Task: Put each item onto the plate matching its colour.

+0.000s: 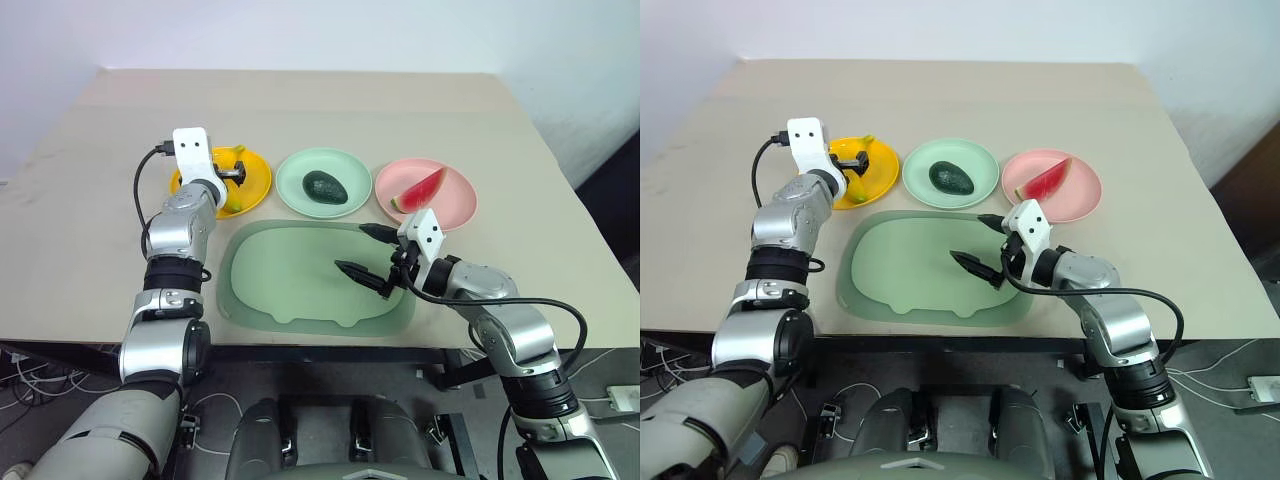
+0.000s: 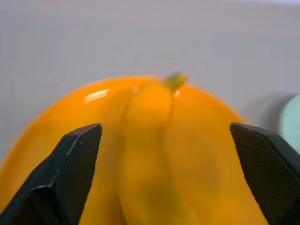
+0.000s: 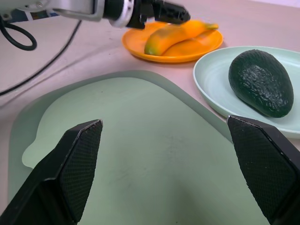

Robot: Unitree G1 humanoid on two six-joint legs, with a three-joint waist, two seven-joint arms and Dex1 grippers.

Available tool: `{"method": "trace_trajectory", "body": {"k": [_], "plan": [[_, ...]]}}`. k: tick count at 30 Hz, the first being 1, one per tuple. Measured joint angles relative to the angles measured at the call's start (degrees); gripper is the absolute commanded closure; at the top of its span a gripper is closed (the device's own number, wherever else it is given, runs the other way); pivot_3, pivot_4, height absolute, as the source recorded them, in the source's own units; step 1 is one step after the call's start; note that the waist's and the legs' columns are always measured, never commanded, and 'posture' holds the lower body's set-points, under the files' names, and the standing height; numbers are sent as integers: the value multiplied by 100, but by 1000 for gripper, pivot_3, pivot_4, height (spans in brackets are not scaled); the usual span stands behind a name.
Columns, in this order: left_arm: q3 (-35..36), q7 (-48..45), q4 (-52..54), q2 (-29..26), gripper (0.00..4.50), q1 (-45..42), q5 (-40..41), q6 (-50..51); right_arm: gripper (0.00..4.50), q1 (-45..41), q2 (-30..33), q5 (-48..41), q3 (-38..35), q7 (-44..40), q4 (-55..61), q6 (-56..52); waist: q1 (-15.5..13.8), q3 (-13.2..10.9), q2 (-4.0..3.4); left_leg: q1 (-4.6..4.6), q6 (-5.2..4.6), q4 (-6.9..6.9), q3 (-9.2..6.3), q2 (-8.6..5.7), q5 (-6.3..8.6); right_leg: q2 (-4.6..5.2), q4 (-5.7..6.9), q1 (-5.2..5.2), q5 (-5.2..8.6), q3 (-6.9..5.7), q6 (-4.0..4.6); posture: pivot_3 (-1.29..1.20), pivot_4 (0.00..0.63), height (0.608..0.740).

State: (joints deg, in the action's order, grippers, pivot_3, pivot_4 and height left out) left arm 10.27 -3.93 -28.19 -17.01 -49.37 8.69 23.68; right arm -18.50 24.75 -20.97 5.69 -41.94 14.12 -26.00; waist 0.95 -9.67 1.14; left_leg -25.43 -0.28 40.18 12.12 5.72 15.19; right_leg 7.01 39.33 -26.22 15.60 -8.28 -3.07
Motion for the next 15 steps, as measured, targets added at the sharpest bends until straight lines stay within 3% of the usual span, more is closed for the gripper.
{"method": "trace_trajectory", "body": {"k": [4,9,15], "plan": [[-377,-726,1817,-144,26,1312,-30,-549,0,0,-15,-62,-114,55,4,0,22,0,-1,2,2,-2,5,3,-1,-1,4,-6,0,7,0,0,150,695],[-491,-1971,3506,-397,26,2930,588,-846,0,-29,-77,-271,-287,109,13,-79,9,1,-2,3,4,5,2,5,-2,0,8,-3,0,8,1,0,150,695],[-150,-3217,4757,-708,26,4852,1530,-1298,0,-9,-76,-721,-554,67,40,-380,13,3,-4,4,-1,1,-1,7,2,3,1,-3,0,9,3,0,150,695]]}}
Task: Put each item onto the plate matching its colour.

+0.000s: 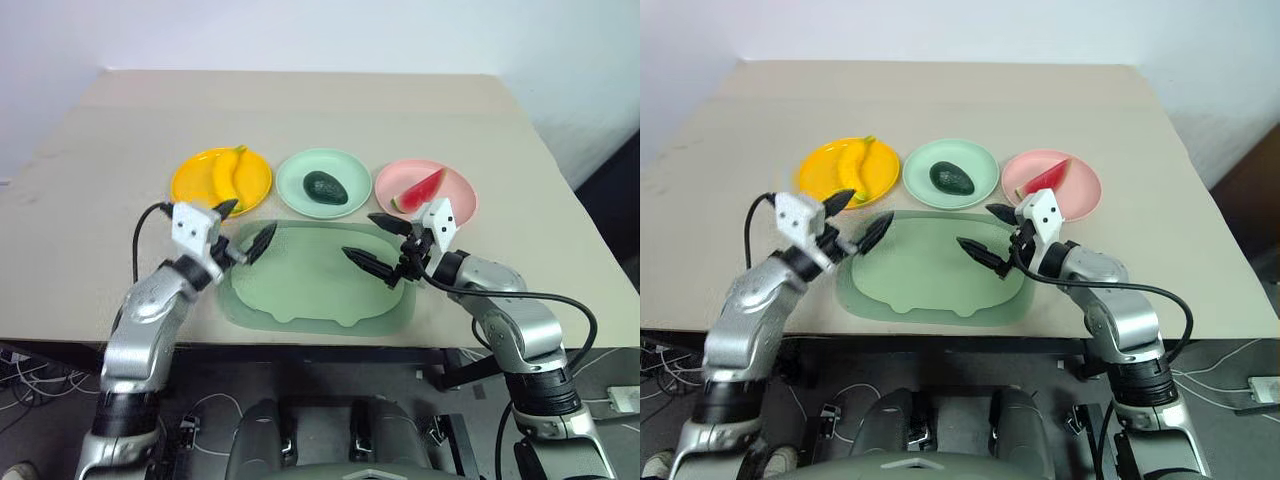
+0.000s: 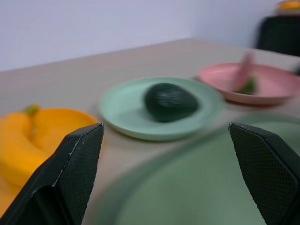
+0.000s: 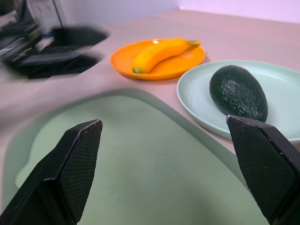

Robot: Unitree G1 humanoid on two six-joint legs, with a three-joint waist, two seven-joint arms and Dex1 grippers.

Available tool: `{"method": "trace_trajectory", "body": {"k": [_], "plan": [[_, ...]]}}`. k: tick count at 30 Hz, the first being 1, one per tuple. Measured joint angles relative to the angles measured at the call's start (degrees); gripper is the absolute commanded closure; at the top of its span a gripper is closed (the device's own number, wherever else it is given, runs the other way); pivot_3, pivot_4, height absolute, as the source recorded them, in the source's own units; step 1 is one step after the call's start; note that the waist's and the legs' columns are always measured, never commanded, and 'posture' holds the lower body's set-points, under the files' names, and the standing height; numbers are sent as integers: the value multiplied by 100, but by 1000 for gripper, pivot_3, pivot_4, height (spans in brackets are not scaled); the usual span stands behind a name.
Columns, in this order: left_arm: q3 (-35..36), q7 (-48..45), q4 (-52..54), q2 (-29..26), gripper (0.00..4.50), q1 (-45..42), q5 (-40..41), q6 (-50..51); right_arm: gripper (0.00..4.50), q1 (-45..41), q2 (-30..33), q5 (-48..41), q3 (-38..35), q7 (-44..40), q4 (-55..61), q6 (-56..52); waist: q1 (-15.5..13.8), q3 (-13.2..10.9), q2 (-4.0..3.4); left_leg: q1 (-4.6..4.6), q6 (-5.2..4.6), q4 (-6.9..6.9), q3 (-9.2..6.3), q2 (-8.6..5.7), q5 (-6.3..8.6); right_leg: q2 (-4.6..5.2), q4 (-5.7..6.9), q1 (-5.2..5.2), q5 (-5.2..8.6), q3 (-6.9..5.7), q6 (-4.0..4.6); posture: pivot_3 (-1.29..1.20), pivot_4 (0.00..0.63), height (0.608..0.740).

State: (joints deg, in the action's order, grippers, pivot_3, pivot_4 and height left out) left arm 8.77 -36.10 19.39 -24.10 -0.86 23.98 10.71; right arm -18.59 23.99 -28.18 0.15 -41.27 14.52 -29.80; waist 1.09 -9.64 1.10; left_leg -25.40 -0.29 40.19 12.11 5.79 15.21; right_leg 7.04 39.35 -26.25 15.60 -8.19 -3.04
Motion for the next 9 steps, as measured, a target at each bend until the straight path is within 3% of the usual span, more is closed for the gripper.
{"method": "trace_trajectory", "body": {"k": [3,9], "plan": [[276,-268,336,-111,26,711,334,-11,0,12,34,-259,-231,6,63,-161,-44,0,0,-1,0,0,-8,0,0,0,2,1,0,-7,1,0,150,695],[626,-396,453,-202,26,811,600,-109,0,287,133,-459,-329,-87,126,-238,-55,2,2,-1,-18,4,-16,-3,11,16,-9,16,0,-15,3,0,150,695]]}}
